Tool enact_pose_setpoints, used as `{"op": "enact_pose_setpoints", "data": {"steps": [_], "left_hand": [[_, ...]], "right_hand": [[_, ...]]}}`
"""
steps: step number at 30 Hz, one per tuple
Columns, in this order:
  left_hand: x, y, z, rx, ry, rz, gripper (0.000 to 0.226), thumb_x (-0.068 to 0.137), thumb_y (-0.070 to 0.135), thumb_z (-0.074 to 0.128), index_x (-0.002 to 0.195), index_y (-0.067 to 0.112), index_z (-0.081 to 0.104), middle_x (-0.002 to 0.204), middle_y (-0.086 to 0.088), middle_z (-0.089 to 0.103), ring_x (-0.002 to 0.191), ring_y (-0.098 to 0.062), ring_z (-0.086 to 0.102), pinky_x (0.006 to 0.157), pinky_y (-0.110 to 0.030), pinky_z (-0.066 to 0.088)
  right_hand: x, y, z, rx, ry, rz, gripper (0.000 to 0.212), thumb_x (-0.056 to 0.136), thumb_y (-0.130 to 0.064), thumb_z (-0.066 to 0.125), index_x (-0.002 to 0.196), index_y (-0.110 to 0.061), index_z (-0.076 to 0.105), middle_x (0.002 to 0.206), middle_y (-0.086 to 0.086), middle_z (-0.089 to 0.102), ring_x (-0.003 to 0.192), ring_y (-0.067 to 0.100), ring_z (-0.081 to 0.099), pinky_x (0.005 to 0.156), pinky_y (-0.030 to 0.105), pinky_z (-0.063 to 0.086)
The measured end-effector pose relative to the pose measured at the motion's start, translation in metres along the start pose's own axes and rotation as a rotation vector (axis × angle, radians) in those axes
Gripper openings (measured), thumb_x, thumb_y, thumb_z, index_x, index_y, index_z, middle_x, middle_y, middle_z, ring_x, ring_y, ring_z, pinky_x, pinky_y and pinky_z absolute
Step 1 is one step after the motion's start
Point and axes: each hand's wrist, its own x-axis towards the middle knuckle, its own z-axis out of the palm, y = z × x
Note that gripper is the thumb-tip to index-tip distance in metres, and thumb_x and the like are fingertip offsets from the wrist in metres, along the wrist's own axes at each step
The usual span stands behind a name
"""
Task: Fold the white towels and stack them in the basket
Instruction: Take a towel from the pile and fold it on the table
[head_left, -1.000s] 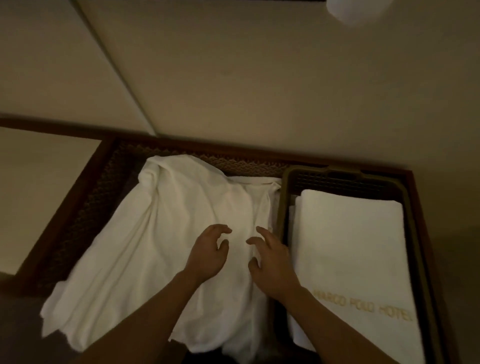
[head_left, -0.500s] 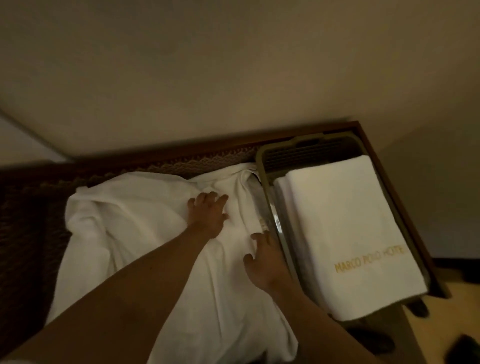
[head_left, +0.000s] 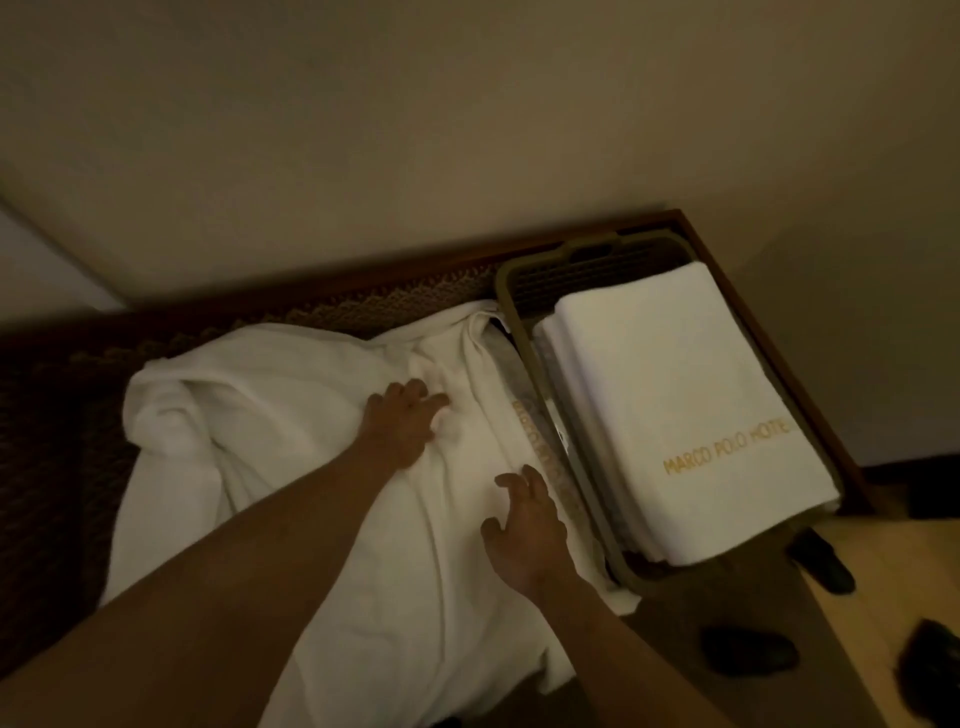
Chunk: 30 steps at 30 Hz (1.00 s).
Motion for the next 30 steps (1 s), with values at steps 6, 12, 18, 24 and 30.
{"op": "enact_pose_setpoints", "data": {"steps": [6, 12, 18, 24, 30], "left_hand": [[-0.02, 0.0, -0.007, -0.061, 0.36, 0.056, 0.022, 0.1, 0.027, 0.055, 0.116, 0.026, 0.07, 0.12, -0.002, 0.064, 0.112, -0.029, 0.057, 0.093, -0.04, 0.038], [-0.194, 0.064, -0.028, -0.751, 0.357, 0.406, 0.015, 0.092, 0.016, 0.064, 0.105, 0.018, 0.072, 0.107, 0.01, 0.071, 0.099, -0.006, 0.068, 0.091, -0.025, 0.051], [-0.34, 0.129, -0.025, -0.947, 0.049, 0.502, 0.017, 0.086, 0.015, 0.077, 0.095, 0.03, 0.075, 0.101, 0.012, 0.075, 0.1, -0.002, 0.069, 0.091, -0.022, 0.052], [-0.422, 0.1, 0.031, -1.314, 0.305, 0.012, 0.021, 0.095, 0.0, 0.061, 0.088, 0.014, 0.075, 0.082, -0.017, 0.072, 0.069, -0.02, 0.068, 0.069, -0.034, 0.056], [-0.445, 0.048, 0.058, -0.206, 0.152, 0.369, 0.072, 0.09, 0.018, 0.059, 0.153, 0.039, 0.032, 0.167, 0.012, 0.015, 0.153, -0.016, 0.013, 0.12, -0.046, 0.019]], "right_hand": [[-0.028, 0.02, 0.012, 0.122, 0.124, -0.058, 0.05, 0.096, -0.02, 0.056, 0.143, -0.028, 0.042, 0.166, 0.0, 0.016, 0.15, 0.019, 0.02, 0.12, 0.048, 0.024], [-0.073, -0.008, -0.016, 0.689, 0.476, -0.066, 0.03, 0.101, -0.035, 0.057, 0.129, -0.023, 0.056, 0.134, -0.002, 0.055, 0.129, 0.02, 0.051, 0.109, 0.04, 0.043], [-0.148, 0.003, -0.009, 0.832, -0.193, 0.032, 0.056, 0.088, -0.01, 0.069, 0.141, -0.013, 0.05, 0.133, 0.007, 0.059, 0.108, 0.021, 0.064, 0.08, 0.026, 0.054], [-0.256, 0.021, 0.068, 0.707, -0.385, -0.07, 0.028, 0.104, -0.004, 0.038, 0.109, -0.001, 0.066, 0.107, 0.006, 0.064, 0.094, 0.01, 0.063, 0.087, 0.023, 0.051], [-0.359, 0.026, 0.079, 1.4, -0.534, 0.258, 0.038, 0.078, -0.01, 0.047, 0.095, 0.006, 0.077, 0.095, 0.02, 0.072, 0.081, 0.034, 0.071, 0.071, 0.035, 0.059]]}}
